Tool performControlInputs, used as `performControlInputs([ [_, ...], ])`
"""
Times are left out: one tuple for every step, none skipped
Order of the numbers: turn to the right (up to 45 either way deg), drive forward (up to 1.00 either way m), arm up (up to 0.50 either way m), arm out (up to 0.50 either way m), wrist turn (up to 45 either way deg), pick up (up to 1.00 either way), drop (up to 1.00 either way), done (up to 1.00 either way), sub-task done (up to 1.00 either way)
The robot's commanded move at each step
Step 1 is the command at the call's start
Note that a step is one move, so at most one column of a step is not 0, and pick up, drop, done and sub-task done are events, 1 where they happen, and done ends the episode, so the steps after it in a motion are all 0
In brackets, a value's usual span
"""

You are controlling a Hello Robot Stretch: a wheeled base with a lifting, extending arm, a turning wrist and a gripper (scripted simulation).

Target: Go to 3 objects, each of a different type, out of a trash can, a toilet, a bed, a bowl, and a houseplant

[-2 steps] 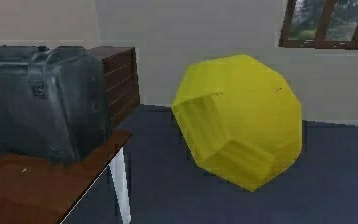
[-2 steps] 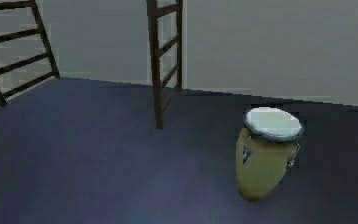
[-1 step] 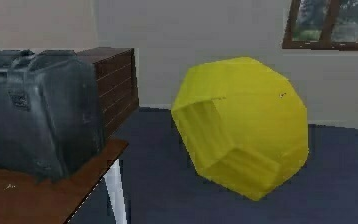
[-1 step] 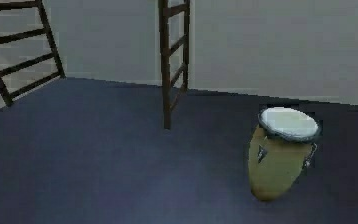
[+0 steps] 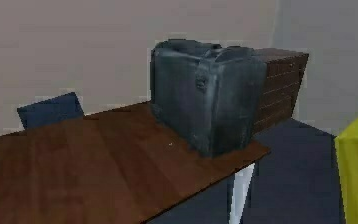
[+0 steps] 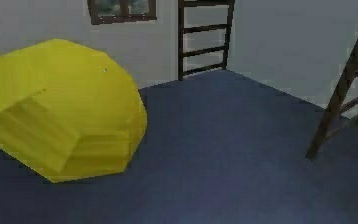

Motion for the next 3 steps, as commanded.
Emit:
performControlInputs([
  [-45.0, 0.00, 0.00, 0.00, 0.0, 0.00, 0.00, 0.00, 0.00],
  [0.0, 0.00, 0.00, 0.00, 0.0, 0.00, 0.00, 0.00, 1.00],
  [-45.0, 0.00, 0.00, 0.00, 0.0, 0.00, 0.00, 0.00, 0.00],
])
